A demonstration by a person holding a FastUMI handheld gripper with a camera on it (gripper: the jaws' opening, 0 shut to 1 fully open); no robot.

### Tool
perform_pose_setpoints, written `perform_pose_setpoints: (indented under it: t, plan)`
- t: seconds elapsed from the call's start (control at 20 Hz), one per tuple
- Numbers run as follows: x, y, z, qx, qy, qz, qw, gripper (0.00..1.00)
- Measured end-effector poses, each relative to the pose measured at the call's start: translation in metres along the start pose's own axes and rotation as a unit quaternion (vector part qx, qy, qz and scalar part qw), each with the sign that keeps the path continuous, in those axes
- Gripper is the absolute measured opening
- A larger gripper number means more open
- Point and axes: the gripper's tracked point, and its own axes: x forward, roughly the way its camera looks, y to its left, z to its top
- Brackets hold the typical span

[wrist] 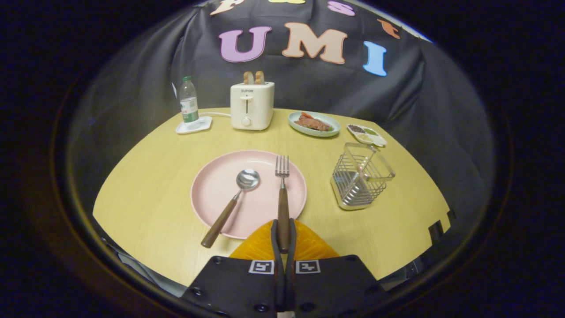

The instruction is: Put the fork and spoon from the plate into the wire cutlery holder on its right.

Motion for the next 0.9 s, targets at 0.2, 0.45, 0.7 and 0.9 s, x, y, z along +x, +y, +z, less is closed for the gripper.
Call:
perform_pose_setpoints:
  t: [0.2, 0.45, 0.7, 0.9]
  plan:
    - [-0.017, -0.018, 0.03, 0.029, 0.001, -0.03, 0.999, 0.04]
    - [-0.043, -0.04, 0.056, 0.124, 0.039, -0.068, 0.989, 0.04]
    - [-0.062, -0.077, 0.071, 0.193, 0.078, -0.11, 0.972, 0.04]
    - [-0.059, -0.101, 0.064, 0.215, 0.131, -0.135, 0.958, 0.04]
